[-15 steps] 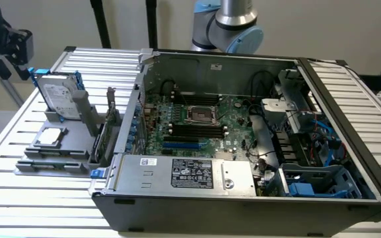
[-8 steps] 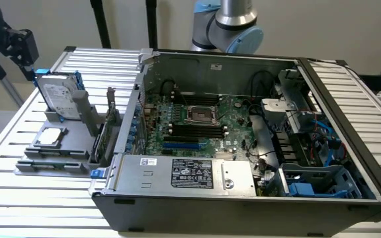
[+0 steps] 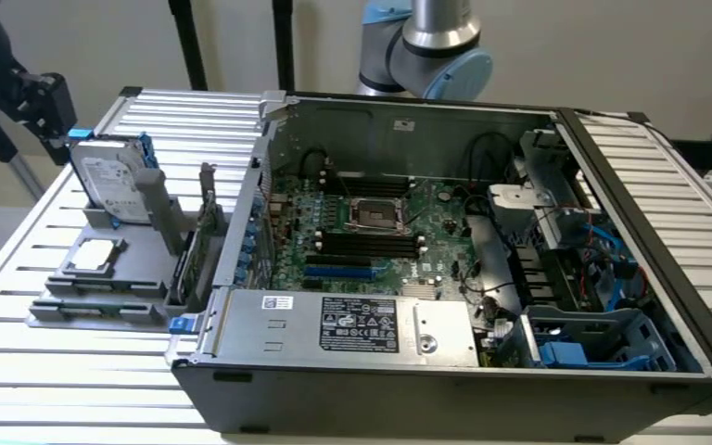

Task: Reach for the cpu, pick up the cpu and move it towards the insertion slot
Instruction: 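Pick up the cpu and move it towards the insertion slot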

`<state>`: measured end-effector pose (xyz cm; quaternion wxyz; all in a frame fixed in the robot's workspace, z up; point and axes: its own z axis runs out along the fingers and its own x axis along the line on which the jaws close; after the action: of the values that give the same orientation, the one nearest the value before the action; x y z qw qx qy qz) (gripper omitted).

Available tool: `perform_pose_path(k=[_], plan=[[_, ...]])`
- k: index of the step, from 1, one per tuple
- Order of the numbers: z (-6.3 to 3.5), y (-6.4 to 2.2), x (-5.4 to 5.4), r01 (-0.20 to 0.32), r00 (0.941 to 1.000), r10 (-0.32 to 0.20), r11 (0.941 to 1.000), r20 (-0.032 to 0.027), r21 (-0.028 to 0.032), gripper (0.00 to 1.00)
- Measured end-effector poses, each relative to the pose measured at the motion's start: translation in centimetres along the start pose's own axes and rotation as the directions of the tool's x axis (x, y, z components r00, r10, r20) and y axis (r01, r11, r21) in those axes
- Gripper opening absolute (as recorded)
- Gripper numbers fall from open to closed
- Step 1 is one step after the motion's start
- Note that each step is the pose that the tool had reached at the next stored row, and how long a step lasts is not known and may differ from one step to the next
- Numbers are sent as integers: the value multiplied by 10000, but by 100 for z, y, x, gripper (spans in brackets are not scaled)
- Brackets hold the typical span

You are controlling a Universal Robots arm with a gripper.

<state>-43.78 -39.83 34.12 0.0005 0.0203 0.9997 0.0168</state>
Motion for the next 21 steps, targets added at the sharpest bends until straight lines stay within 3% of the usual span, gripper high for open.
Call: perform_pose_path(k=[21], plan=[[378, -111, -4, -36, 10000, 36, 10000, 1, 1, 65]])
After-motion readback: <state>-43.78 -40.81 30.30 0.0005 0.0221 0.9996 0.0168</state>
